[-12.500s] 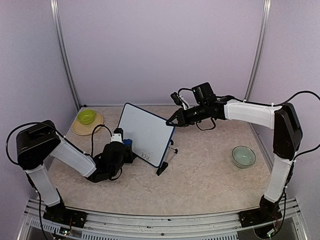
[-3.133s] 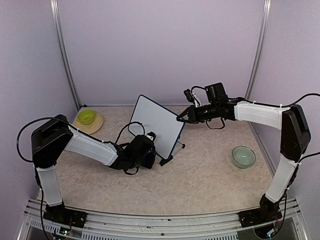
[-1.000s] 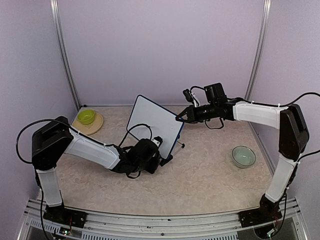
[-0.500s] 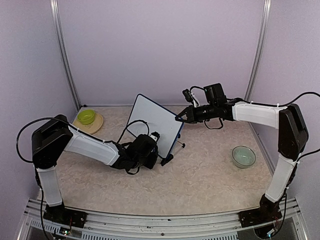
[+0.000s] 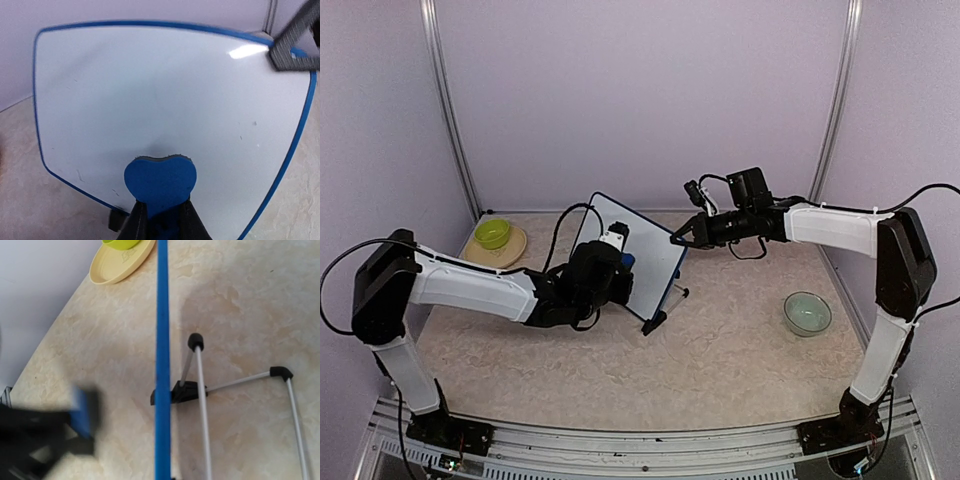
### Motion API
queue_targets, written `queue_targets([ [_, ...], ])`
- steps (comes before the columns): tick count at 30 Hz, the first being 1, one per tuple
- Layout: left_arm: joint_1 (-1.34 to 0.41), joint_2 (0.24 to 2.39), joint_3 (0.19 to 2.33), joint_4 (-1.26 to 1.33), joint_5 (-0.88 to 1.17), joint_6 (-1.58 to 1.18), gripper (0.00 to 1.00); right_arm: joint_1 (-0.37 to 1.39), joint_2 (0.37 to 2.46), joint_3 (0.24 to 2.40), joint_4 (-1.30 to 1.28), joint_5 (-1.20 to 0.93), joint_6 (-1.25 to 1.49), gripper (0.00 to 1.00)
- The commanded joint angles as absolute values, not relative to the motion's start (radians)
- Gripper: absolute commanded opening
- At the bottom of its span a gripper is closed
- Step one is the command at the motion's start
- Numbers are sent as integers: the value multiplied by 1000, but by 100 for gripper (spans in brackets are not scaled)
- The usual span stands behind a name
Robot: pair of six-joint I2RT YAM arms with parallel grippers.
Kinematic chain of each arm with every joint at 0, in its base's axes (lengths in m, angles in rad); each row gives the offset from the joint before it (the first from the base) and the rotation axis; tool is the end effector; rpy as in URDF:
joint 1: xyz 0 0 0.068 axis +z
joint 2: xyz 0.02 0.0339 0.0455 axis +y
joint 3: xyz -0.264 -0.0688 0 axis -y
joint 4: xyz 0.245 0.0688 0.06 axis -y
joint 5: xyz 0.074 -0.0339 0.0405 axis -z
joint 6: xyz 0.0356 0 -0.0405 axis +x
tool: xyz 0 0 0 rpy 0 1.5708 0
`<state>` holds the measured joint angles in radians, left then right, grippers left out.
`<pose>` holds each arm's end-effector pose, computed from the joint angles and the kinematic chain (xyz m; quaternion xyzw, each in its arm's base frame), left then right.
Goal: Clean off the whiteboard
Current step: Erase the center of the whiteboard.
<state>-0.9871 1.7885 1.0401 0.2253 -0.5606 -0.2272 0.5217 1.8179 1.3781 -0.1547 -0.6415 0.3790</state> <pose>0.2294 -0.3130 0.1965 0.1801 0.8241 -0.0775 0.5314 0.3507 0.2262 0.2620 -0.2072 0.8255 0.4444 0.2795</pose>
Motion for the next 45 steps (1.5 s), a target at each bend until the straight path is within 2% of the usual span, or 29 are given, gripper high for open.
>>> queue_targets([
  [1, -945, 1631, 998, 267, -766, -256, 9, 534, 1822, 1404, -161, -692, 364, 0],
  [4, -907, 1563, 968, 242, -806, -274, 9, 535, 1812, 1405, -153, -697, 366, 0],
  [11, -867, 1525, 908, 211, -743, -298, 9, 534, 1806, 1414, -149, -706, 371, 0],
  [17, -884, 1618, 899, 227, -605, -276, 9, 535, 1804, 1405, -145, -706, 374, 0],
  [24, -893, 1765, 992, 138, -506, -337, 9, 535, 1796, 1403, -149, -701, 375, 0],
  [36, -882, 1874, 1072, 60, -276, -437, 8, 535, 1802, 1393, -136, -704, 379, 0],
  [45, -870, 1913, 1103, -62, -304, -522, 8, 534, 1794, 1384, -139, -702, 372, 0],
])
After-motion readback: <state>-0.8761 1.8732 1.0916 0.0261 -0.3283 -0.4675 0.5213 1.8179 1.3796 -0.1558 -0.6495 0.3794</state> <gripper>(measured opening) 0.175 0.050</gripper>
